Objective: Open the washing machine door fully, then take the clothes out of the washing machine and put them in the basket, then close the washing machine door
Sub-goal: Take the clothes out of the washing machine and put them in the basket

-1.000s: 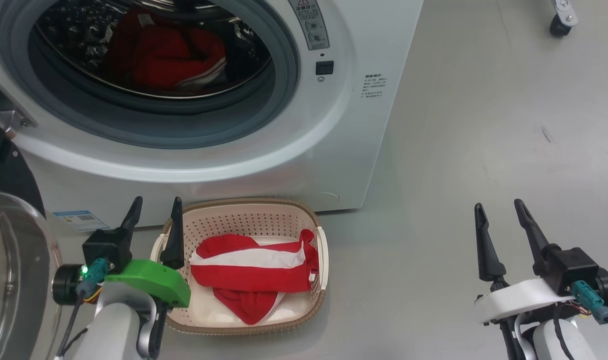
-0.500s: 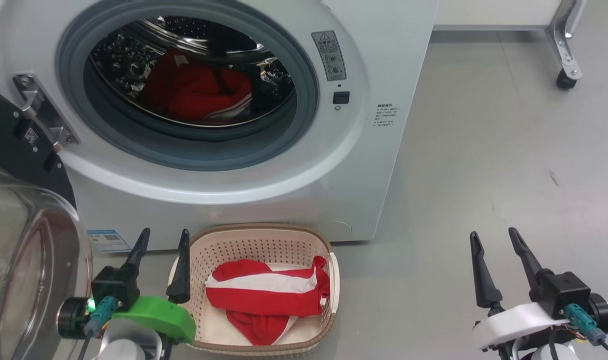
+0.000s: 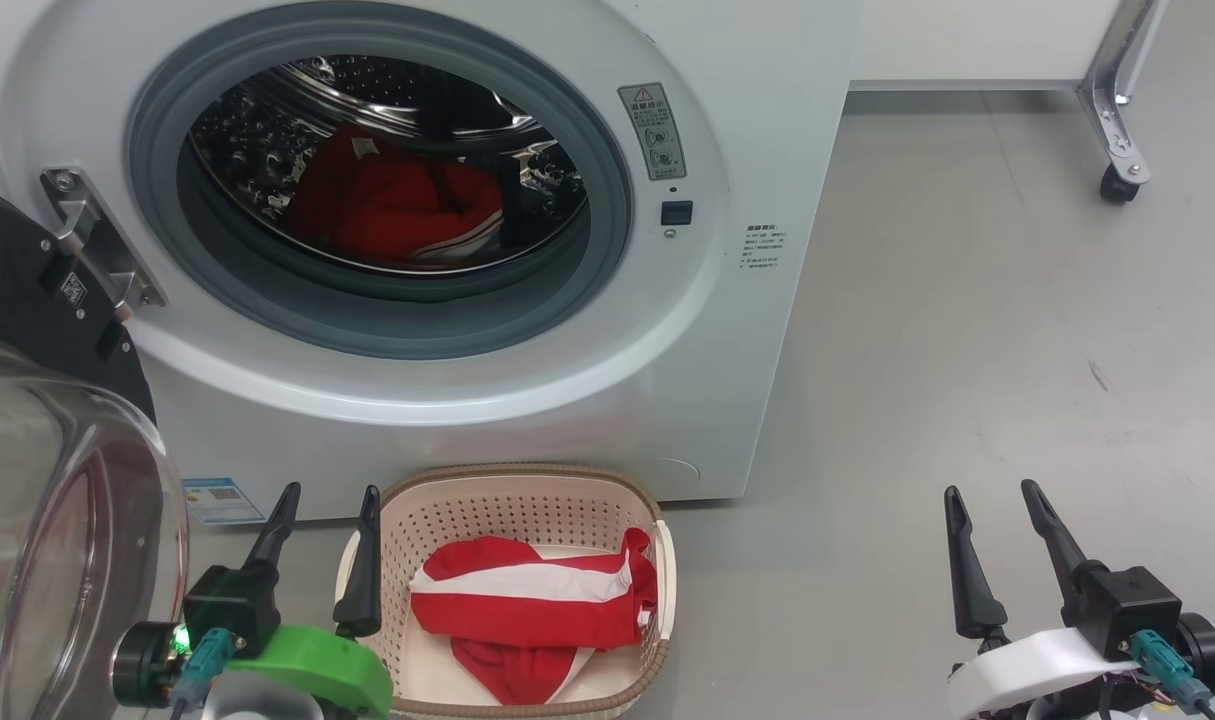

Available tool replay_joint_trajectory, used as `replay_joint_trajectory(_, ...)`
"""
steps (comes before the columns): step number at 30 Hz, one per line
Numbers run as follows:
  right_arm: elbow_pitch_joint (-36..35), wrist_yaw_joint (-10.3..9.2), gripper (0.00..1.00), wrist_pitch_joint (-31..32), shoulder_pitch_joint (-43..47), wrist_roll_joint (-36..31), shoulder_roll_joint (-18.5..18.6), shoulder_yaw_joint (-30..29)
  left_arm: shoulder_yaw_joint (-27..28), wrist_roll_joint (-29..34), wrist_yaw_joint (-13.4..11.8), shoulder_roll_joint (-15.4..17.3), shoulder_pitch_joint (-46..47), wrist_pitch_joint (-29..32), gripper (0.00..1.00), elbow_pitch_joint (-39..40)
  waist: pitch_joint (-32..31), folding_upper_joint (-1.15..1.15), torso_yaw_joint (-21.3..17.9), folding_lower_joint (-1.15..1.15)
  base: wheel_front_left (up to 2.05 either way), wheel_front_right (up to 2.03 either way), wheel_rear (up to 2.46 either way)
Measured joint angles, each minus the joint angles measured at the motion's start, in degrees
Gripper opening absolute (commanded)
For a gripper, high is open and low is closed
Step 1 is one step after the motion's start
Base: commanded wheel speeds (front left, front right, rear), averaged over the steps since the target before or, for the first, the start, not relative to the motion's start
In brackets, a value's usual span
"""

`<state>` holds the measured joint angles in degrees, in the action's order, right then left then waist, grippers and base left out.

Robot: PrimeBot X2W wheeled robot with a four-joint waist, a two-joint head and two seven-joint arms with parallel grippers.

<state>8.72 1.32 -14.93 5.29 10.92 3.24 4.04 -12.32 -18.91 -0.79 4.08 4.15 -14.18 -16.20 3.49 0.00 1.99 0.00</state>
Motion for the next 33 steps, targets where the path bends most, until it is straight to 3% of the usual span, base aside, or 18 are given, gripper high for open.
replay_joint_trajectory(33, -1.0, -0.42, 1.0, 0.2, 1.1, 0.0, -0.1, 1.2, -0.7, 0.3, -1.5, 0.3, -3.2, 3.6, 1.0, 5.7, -0.3, 0.0, -1.0, 0.0, 0.0, 0.0, 0.0)
